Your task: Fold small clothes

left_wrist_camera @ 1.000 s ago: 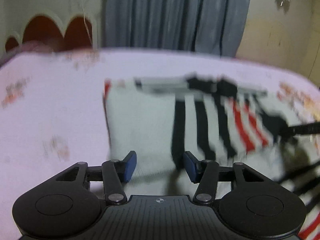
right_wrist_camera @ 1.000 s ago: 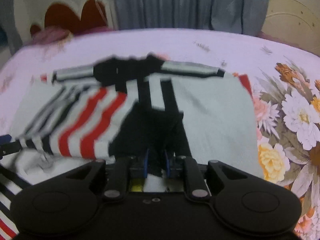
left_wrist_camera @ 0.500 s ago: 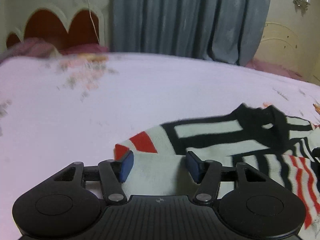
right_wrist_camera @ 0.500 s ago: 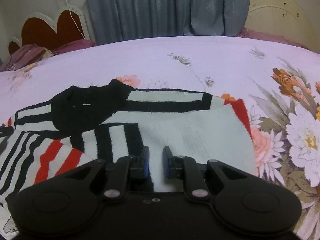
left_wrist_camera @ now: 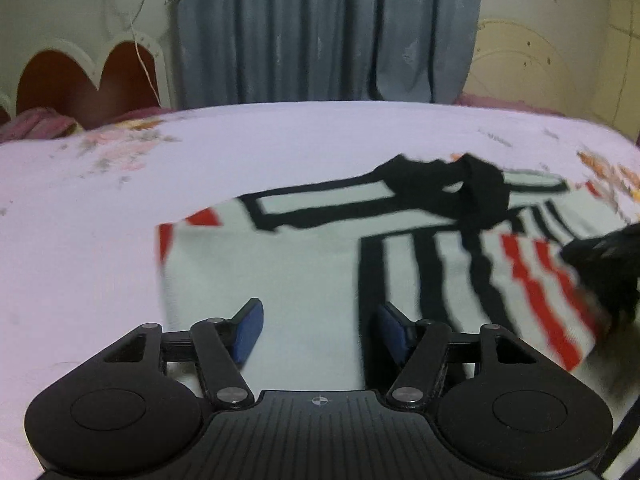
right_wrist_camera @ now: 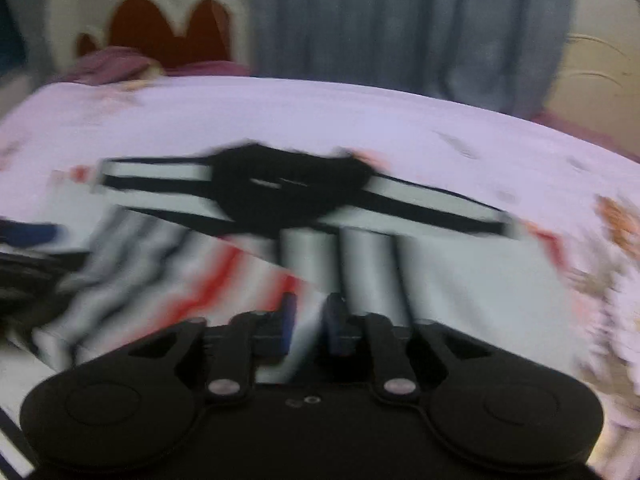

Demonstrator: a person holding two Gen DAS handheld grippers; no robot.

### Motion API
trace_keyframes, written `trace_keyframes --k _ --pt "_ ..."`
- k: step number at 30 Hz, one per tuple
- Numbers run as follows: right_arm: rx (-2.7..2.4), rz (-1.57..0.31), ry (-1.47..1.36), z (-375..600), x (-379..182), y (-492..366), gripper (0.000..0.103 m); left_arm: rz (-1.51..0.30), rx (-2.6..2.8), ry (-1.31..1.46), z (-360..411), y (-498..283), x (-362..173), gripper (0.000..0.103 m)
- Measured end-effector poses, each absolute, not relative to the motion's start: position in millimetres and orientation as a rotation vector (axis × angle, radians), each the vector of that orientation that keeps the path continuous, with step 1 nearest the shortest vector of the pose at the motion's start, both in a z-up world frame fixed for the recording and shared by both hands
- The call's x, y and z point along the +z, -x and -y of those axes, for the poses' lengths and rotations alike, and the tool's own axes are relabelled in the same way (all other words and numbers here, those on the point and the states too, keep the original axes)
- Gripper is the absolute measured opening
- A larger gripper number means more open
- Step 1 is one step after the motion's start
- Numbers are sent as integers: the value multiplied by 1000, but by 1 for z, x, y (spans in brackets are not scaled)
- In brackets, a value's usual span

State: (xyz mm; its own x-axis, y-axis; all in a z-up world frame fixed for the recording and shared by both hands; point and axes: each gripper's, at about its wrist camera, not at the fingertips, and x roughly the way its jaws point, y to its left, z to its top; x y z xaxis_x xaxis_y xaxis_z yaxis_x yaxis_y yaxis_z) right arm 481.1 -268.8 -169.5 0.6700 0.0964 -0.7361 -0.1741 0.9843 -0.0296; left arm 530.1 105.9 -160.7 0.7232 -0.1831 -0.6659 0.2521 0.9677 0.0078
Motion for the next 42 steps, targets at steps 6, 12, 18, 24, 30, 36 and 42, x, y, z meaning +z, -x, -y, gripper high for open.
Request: trace_keyframes --k 6,12,18,24,30,36,42 --pt "161 -780 137 254 -150 -475 26 -691 -255 -84 -79 -513 -135 63" --pt "261 -839 151 228 -166 -447 23 -724 -268 -132 -58 -479 -154 64" --pt "60 -832 75 300 -169 -439 32 -743 -259 -39 -107 -462 -157 64" --pt "72 -769 9 311 -144 -421 21 -728 -201 -57 -99 -459 -151 64" --pt "60 -832 -21 311 -159 -421 23 -734 -214 -81 -103 -457 -152 64" --pt "94 -866 -63 309 -166 -433 35 -738 -198 -130 -97 -457 -159 67" --pt "101 -820 -47 304 -146 -422 36 -744 -153 -148 -91 -450 -150 67"
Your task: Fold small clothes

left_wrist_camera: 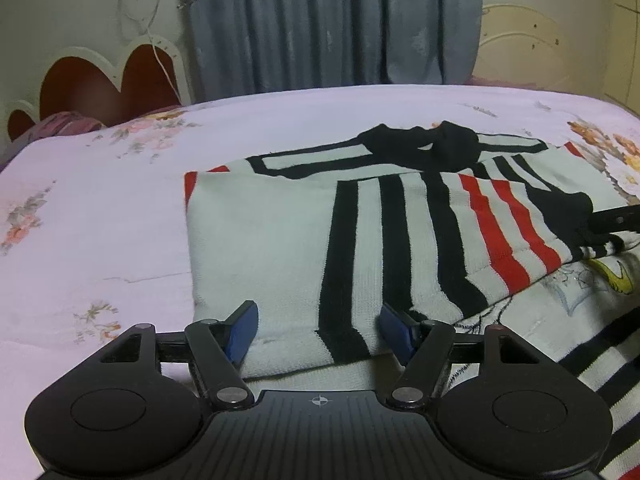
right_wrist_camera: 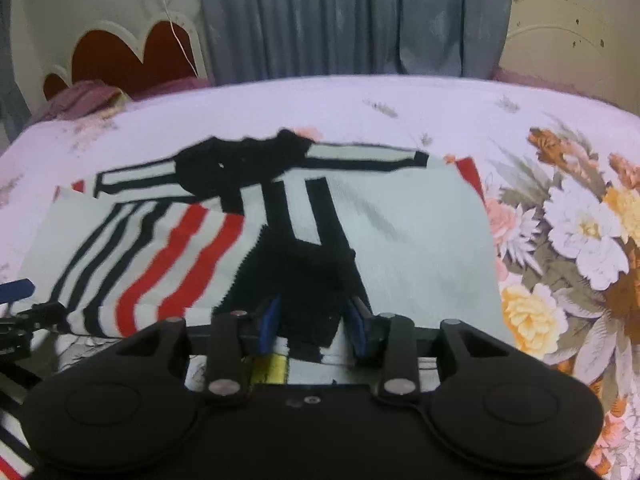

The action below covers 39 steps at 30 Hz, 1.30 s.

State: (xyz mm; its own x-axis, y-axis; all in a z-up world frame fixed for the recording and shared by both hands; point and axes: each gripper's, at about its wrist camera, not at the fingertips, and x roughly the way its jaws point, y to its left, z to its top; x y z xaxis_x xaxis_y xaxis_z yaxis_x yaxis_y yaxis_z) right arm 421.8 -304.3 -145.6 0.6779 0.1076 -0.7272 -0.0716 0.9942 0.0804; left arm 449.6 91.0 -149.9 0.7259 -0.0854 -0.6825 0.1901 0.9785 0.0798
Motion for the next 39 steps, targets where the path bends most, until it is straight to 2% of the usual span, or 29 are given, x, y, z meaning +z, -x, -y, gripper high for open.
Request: trace_keyframes --k 5,7,9,18,20,22,26,28,38,39 --pt "108 -816 -52 321 -141 -398 40 -740 -103 -208 -82 -438 -143 73" --pt "116 -822 -56 329 -139 -386 44 -717 -88 -206 -82 -429 -134 85" --pt "123 -816 -69 339 -137 -372 46 -691 -63 -205 -81 -416 -127 90" --pt "153 -810 -135 379 -130 -308 48 -709 -56 -144 -91 -346 -120 90" --pt "160 -825 -172 393 -131 -292 49 -736 -71 -92 -105 -324 -125 89" --pt "164 -846 -211 405 -135 -278 50 -768 -62 -42 -117 -305 -132 75" --pt "201 -888 -332 428 -148 -247 50 -831 -58 104 -148 -259 -147 73" --pt "208 -902 -378 436 -155 -232 50 -849 -75 179 -158 -239 -155 65" --pt "309 -945 -554 439 -179 -171 48 -843 -192 438 -169 -193 -174 64" --pt "328 -948 -553 436 -179 -168 47 -844 -212 473 -171 -193 -176 59"
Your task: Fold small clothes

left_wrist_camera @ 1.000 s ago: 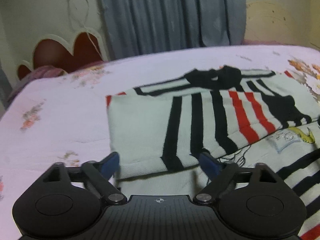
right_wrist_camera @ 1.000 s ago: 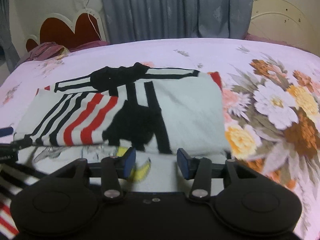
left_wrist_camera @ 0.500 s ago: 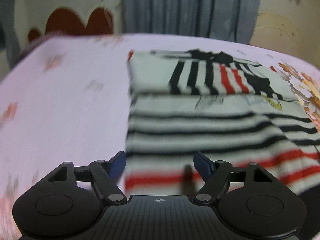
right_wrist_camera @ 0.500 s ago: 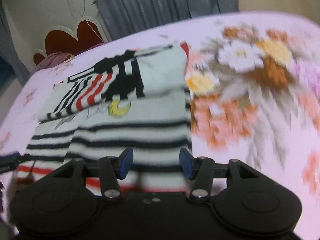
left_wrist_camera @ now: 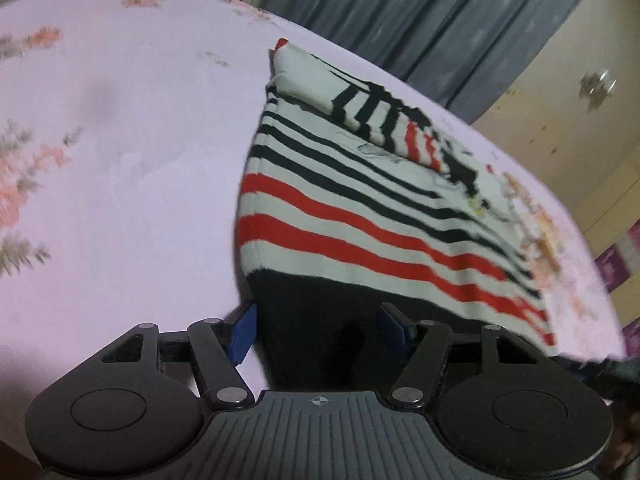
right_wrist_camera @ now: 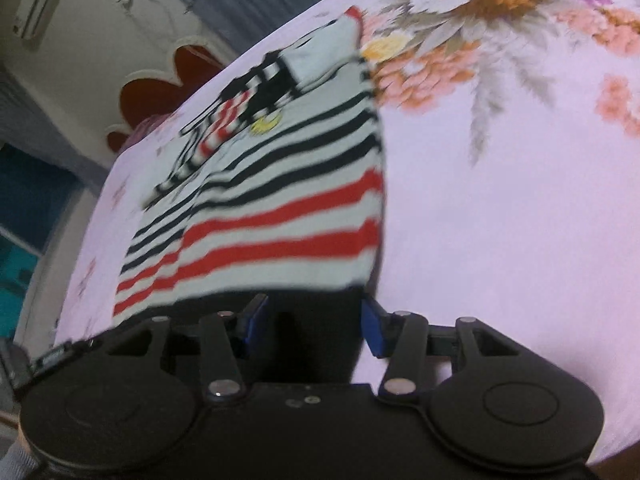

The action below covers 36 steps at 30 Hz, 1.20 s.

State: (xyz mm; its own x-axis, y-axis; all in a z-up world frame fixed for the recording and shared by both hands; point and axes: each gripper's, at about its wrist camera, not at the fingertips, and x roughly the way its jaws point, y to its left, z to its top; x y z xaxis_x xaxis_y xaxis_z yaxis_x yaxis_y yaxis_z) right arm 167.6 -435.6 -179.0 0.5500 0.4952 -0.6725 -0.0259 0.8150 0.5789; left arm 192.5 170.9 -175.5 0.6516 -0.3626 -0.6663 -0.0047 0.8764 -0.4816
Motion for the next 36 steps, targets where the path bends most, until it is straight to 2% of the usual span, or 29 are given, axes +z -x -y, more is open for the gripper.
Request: trace_keyframes --k 1,2,11,18,20,21,22,23,24,27,29,31,33,36 --pt "347 -949 -554 433 -179 -164 44 -851 -236 511 -172 -192 -178 50" --pt "366 -952 -563 431 -179 -162 43 -862 -255 535 -172 -193 -181 49" --pt "396 -933 -727 442 -192 -179 34 -844 -313 689 -176 -237 -194 49" --pt "450 -955 -739 441 -200 -168 27 -821 -403 643 -171 -209 -202 47" --pt "449 -948 -741 442 -202 -166 22 -827 -391 665 -176 -214 -202 46" --pt "438 -950 -753 443 -203 -169 9 -827 -375 662 -175 -218 -200 43" --pt "416 -953 -747 443 -203 -172 6 -832 -360 646 -174 -221 -198 24" --pt "407 -939 -729 442 -201 -173 6 -840 -337 612 -173 -224 -195 10" --pt "409 -915 -717 442 -196 -173 6 -825 -320 585 -172 -224 -190 4" --pt "443 -831 -700 444 -175 -167 6 -739 -315 567 -179 -209 -176 4" --pt "463 -790 -673 446 -164 -162 6 -754 -273 533 -182 -204 -178 4" --pt "434 -832 -624 444 -171 -164 6 -833 -250 524 -182 -209 -197 4" --pt "386 -926 -596 441 -189 -171 6 -820 -252 595 -187 -209 -201 4" --pt "393 -915 -648 445 -193 -166 6 -818 -261 645 -190 -207 -201 4"
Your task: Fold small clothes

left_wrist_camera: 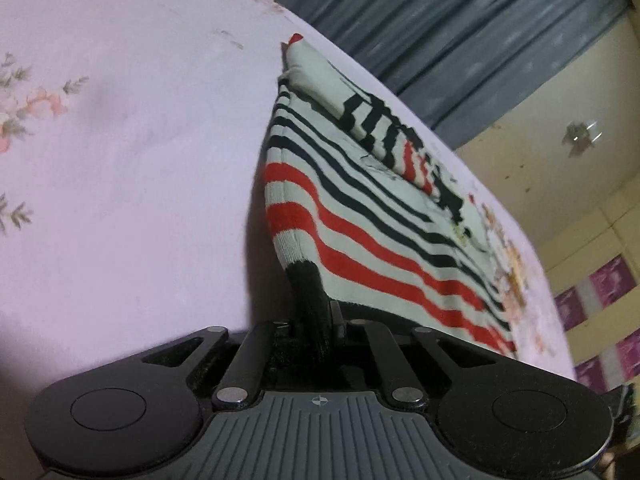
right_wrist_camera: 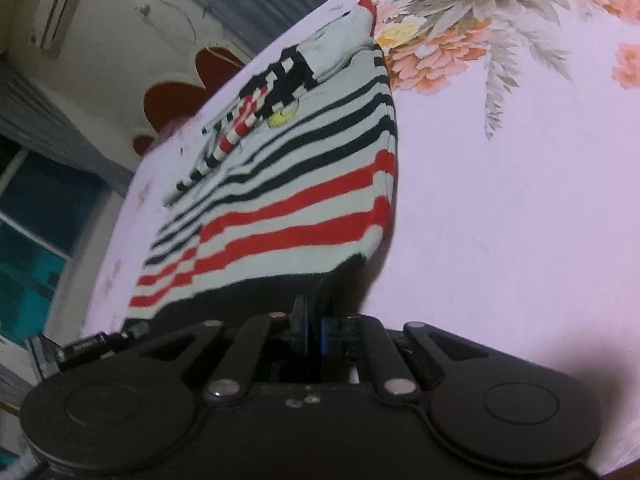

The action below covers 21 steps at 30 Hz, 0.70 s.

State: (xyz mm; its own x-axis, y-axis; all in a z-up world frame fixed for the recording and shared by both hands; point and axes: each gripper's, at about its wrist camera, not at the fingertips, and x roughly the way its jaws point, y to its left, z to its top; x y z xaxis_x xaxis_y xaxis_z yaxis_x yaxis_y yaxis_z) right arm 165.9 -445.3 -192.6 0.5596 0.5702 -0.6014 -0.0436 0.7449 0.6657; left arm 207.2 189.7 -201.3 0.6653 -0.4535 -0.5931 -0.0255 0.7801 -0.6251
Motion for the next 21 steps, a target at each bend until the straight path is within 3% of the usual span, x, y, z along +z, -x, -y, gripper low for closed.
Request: trace_keyframes --k 2,4,5,6,7,12,16,21 --pt "404 -912 -672 448 -192 -165 8 -822 -271 652 -189 -204 -204 4" --pt "408 -914 -671 447 -193 -167 21 -824 -264 651 -186 -200 -206 4" --pt "416 -920 -686 447 -195 -170 21 -824 -259 644 -186 -199 -208 4" --pt "419 -925 -705 447 -197 -171 19 -824 -252 639 -183 -199 -208 4" --pt "421 -922 -714 447 -197 -172 6 -822 -243 632 -181 -199 -206 4" --pt "428 -808 -718 457 -177 -166 5 -768 -202 618 -185 -192 -194 4" --pt "436 -827 -680 457 -171 -182 5 -734 -207 659 -187 -197 -184 4" --pt "427 -722 -700 457 -139 -215 5 -618 -238 736 -199 -237 -150 4"
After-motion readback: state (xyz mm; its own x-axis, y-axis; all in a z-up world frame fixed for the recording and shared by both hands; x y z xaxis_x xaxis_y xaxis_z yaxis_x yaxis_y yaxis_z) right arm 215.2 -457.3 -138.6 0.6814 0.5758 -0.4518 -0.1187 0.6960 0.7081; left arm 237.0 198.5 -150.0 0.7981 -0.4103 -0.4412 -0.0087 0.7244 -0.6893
